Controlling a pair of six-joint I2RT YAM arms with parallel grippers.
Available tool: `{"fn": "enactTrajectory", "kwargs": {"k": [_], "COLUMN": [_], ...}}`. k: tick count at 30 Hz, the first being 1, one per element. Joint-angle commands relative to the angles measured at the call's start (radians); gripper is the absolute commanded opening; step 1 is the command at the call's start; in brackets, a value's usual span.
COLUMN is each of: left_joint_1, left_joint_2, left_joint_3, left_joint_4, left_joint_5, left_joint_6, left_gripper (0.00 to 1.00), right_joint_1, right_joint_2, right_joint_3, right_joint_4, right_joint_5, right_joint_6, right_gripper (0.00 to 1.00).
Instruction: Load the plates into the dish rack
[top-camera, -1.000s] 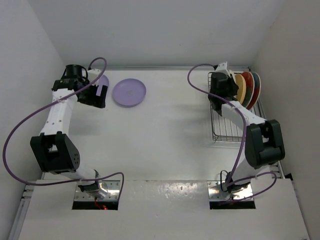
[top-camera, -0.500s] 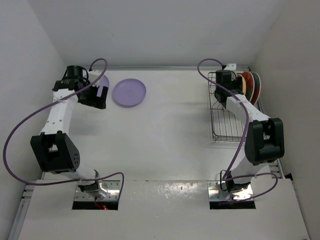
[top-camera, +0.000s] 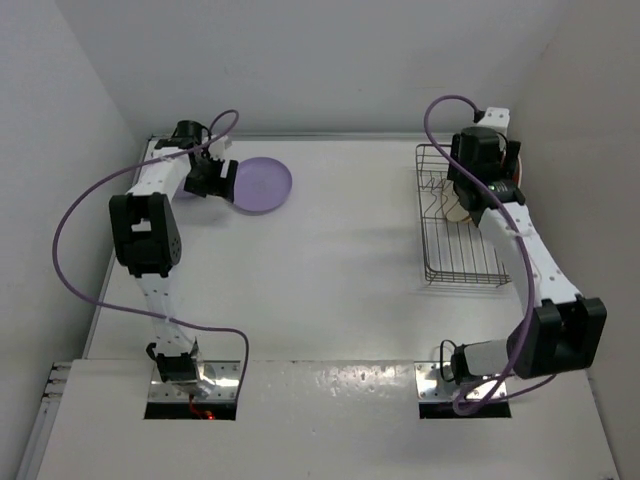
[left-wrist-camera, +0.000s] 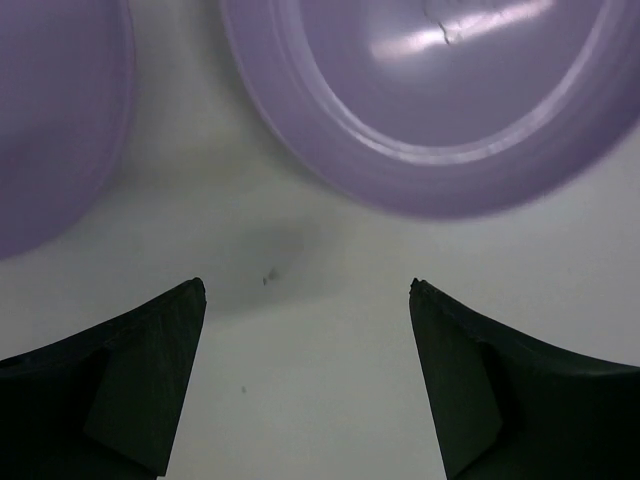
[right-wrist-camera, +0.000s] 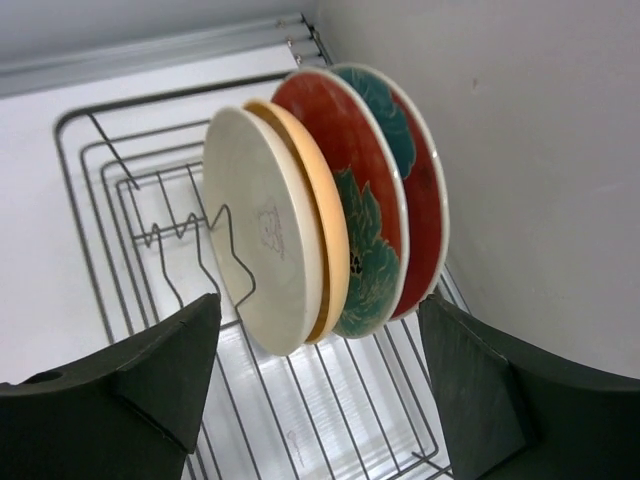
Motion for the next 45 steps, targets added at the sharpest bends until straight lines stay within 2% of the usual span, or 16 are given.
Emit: {"fn": "enactTrajectory", "kwargs": {"k": [1, 4, 9, 12, 15, 16, 21, 22, 23, 27, 30, 31, 34, 39, 41, 45], "left_joint_1": [-0.008, -0.042, -0.1, -0.109, -0.109, -0.109, -0.118, -0.118, -0.118, -0.128, -0.155, -0.164, -0.216, -0.334, -0.344, -0.362], "left_joint_2": [0.104, 0.183, 0.249, 0.315, 0.342, 0.357, 0.371, 0.356, 0.347, 0.26, 0.165, 0.137, 0.016, -0.128, -0.139, -0.158], "left_joint_3": [0.16, 0.218, 0.231, 0.257, 0.257, 0.257, 0.257, 0.246, 0.246, 0.218, 0.232, 0.241, 0.229, 0.218, 0.241, 0.252], "left_joint_4": [0.054, 0.084, 0.155, 0.155, 0.183, 0.183, 0.183, 0.183, 0.183, 0.151, 0.094, 0.06, 0.037, -0.009, -0.055, -0.098], "left_joint_5": [-0.022, -0.022, -0.106, -0.18, -0.224, -0.224, -0.224, -0.215, -0.189, -0.099, 0.044, 0.078, 0.171, 0.25, 0.296, 0.363], "left_joint_6": [-0.104, -0.113, -0.122, -0.099, -0.09, -0.09, -0.09, -0.081, -0.081, -0.059, -0.024, -0.024, 0.021, 0.1, 0.11, 0.12], "left_gripper": [0.87, 0.87, 0.88, 0.81, 0.6, 0.5, 0.18, 0.03, 0.0, 0.0, 0.0, 0.0, 0.0, 0.0, 0.0, 0.0], "right_joint_1": [0.024, 0.045, 0.056, 0.058, 0.07, 0.073, 0.107, 0.113, 0.122, 0.145, 0.143, 0.148, 0.18, 0.246, 0.245, 0.245], "right_joint_2": [-0.089, -0.157, -0.237, -0.255, -0.261, -0.26, -0.241, -0.238, -0.235, -0.223, -0.201, -0.176, -0.129, 0.004, 0.045, 0.101], "right_joint_3": [-0.006, -0.041, -0.069, -0.074, -0.067, -0.066, -0.048, -0.044, -0.04, -0.026, 0.003, 0.018, 0.04, 0.061, 0.075, 0.075], "right_joint_4": [-0.003, -0.003, -0.031, -0.042, -0.045, -0.043, -0.031, -0.028, -0.026, -0.029, -0.083, -0.113, -0.121, -0.031, -0.022, 0.004], "right_joint_5": [-0.059, -0.077, -0.096, -0.1, -0.111, -0.109, -0.108, -0.106, -0.105, -0.149, -0.325, -0.52, -0.73, -0.971, -1.02, -1.018], "right_joint_6": [-0.008, -0.031, -0.014, 0.0, 0.002, -0.005, -0.021, -0.034, -0.034, -0.032, -0.012, -0.009, 0.003, 0.13, 0.178, 0.222], "right_gripper": [0.79, 0.79, 0.79, 0.79, 0.79, 0.79, 0.79, 0.79, 0.79, 0.79, 0.81, 0.82, 0.86, 0.89, 0.9, 0.9]}}
